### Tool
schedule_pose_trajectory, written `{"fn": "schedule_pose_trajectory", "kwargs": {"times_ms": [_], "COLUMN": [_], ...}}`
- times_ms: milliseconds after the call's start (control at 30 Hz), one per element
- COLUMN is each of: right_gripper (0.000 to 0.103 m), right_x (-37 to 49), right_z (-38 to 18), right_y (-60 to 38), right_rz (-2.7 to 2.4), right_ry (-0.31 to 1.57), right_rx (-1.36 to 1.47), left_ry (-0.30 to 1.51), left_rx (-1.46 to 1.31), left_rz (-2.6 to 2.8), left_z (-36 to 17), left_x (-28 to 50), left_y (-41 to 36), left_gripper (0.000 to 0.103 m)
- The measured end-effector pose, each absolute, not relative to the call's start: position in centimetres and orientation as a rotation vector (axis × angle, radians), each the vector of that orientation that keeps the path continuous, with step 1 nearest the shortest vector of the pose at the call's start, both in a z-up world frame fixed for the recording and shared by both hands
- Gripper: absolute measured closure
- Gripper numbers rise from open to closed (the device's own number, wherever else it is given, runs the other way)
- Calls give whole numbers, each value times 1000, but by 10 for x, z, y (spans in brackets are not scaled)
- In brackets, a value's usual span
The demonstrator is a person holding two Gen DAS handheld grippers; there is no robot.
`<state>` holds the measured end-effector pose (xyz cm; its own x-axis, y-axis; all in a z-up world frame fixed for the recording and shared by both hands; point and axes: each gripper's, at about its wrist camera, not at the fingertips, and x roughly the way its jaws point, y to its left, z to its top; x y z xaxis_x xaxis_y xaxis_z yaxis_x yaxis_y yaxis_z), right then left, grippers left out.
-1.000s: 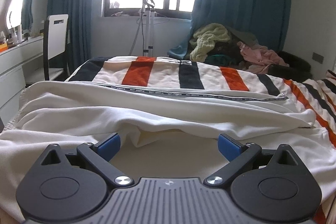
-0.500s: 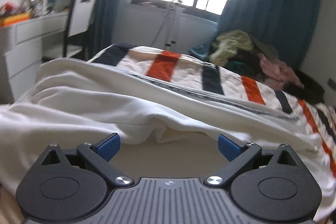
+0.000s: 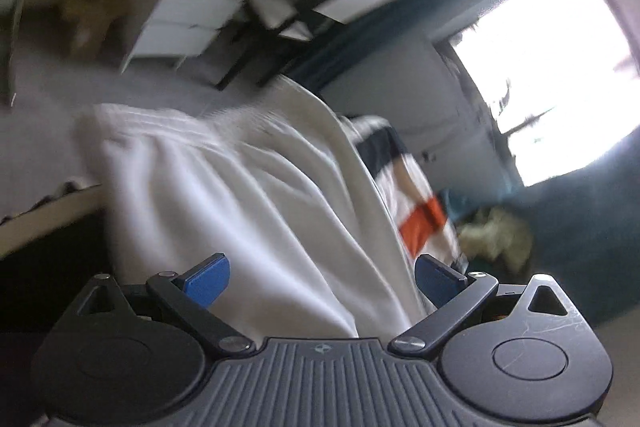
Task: Fold clothes
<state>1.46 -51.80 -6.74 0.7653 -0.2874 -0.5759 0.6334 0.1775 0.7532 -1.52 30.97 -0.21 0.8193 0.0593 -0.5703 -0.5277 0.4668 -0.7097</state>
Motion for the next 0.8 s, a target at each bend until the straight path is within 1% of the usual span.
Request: {"fn": "schedule_pose_trajectory", "kwargs": {"times_ms": [100,267,400,433,467,500,533,600,633,667,700,733,800], "right_gripper": [97,97,97,97,97,97,97,97,97,97,97,97,98], "right_x": [14,13,15,15,16,18,19,22,24,25,26,26,26], "right_z": [-68,-70,-68,-67,-65,-64,-62,-57,-55,-53,-50,-47,-41], "right_y": [-518,-519,-517,-516,-515,-515,-514,-513,-513,-513,-513,-515,-518], "right_rz": [-678,-686,-691,-691,-690,-688,-684,-677,-673,-667,-658,-646,-625], "right_ry": [347,353,354,352,350,348,347,339,333,325,314,305,286], "right_rx": [1239,1251,1224,1215,1202,1188,1170,1141,1128,1116,1108,1108,1113], "left_ry": [487,501,507,517,526,530,535,530,523,526,540,552,551], "left_rx": [-1164,-1298,-1368,-1335,-1303,-1265,-1228,-1192,-1190,-1189,-1161,-1131,-1025], "left_rz": [408,448,401,407,411,405,400,389,385,384,372,361,341], "left_z": [-15,-51,-75,-74,-73,-69,-66,-61,-60,-59,-56,-54,-38], "left_x": [-44,-73,-79,-76,-72,-66,-61,-51,-47,-42,-38,-35,-33], "left_y": [356,393,406,404,403,400,397,392,390,389,389,389,385], "left_gripper": [3,4,9,12,20,26,30,53,57,67,82,84,96]}}
